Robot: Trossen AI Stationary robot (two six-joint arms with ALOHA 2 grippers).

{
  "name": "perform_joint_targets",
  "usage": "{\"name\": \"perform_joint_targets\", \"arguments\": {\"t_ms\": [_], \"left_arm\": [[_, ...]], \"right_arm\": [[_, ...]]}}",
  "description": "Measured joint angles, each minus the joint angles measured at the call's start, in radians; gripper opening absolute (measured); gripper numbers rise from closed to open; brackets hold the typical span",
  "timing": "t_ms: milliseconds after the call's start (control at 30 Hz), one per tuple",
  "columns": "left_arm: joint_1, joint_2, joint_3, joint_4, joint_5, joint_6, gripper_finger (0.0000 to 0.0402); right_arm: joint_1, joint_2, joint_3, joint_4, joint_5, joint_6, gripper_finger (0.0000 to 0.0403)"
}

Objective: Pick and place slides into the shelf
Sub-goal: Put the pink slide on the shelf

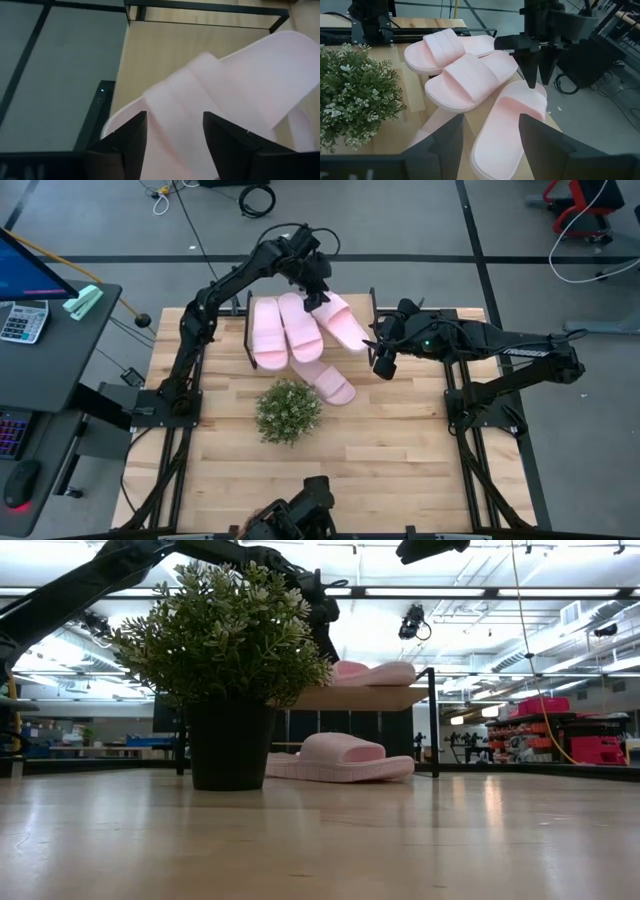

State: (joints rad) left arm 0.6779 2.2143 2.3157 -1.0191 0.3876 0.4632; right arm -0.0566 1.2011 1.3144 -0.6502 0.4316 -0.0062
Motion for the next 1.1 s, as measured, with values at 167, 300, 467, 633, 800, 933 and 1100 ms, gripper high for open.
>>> {"name": "perform_joint_targets", "arguments": {"t_ms": [167, 300, 467, 633, 800, 933, 1100], "left_arm": [[-0.036, 0.0, 0.0, 0.006, -0.06, -0.068, 0.0197], [-0.076, 0.0, 0.0, 0.0, -0.187, -0.09, 0.0198], [-0.134, -0.013, 0.0, -0.002, -0.34, -0.095, 0.0191], [-0.182, -0.038, 0.001, 0.009, -0.392, -0.115, 0.0189], [-0.221, -0.061, 0.005, 0.033, -0.419, -0.163, 0.0192], [-0.256, -0.062, 0.005, 0.026, -0.418, -0.223, 0.0187], [-0.305, -0.062, 0.005, 0.043, -0.418, -0.288, 0.0181]], "right_arm": [[0.0, 0.0, 0.0, 0.0, 0.0, -0.021, 0.0197], [0.0, 0.0, 0.0, -0.006, 0.0, -0.022, 0.0197], [0.0, 0.0, 0.0, -0.042, 0.0, -0.022, 0.0197], [0.0, -0.001, -0.001, -0.062, 0.0, -0.023, 0.0197], [0.0, -0.016, -0.001, -0.066, 0.001, -0.023, 0.0197], [0.0, -0.033, -0.001, -0.08, 0.0, -0.023, 0.0197], [0.0, -0.068, -0.001, -0.097, 0.001, -0.023, 0.0197]]}}
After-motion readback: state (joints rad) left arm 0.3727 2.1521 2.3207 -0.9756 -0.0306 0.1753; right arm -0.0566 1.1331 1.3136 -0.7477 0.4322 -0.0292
